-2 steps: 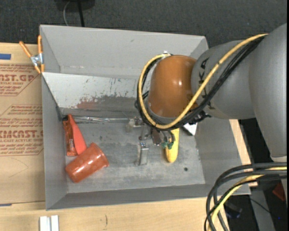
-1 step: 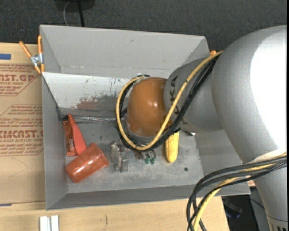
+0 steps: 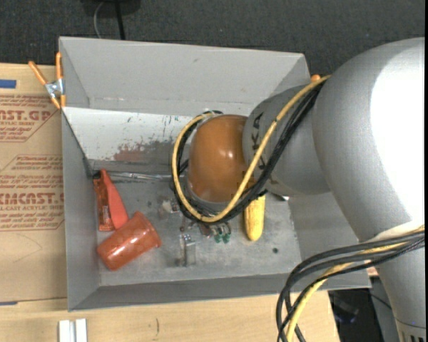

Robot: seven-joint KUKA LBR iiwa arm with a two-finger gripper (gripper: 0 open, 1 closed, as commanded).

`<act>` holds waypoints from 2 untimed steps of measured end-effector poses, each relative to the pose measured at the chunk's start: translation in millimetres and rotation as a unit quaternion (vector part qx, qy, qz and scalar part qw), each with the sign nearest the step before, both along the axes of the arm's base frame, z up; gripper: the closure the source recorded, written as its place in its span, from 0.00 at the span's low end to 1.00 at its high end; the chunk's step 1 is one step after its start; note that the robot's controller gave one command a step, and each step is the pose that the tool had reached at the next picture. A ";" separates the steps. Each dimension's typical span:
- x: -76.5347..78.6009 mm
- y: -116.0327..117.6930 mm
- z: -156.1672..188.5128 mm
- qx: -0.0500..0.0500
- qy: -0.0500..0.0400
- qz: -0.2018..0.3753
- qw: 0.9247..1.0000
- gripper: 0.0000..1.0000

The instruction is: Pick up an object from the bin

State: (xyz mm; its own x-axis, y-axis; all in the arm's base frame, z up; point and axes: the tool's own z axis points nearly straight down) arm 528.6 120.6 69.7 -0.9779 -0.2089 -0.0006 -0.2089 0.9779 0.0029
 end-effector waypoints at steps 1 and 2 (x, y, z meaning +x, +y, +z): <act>0.1 0.0 0.0 0.000 0.000 0.000 1.000 0.00; 5.4 45.6 7.1 -0.001 0.000 0.010 1.000 0.00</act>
Offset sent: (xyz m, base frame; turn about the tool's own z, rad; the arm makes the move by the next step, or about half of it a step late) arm 0.0077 0.0803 0.0127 -0.0410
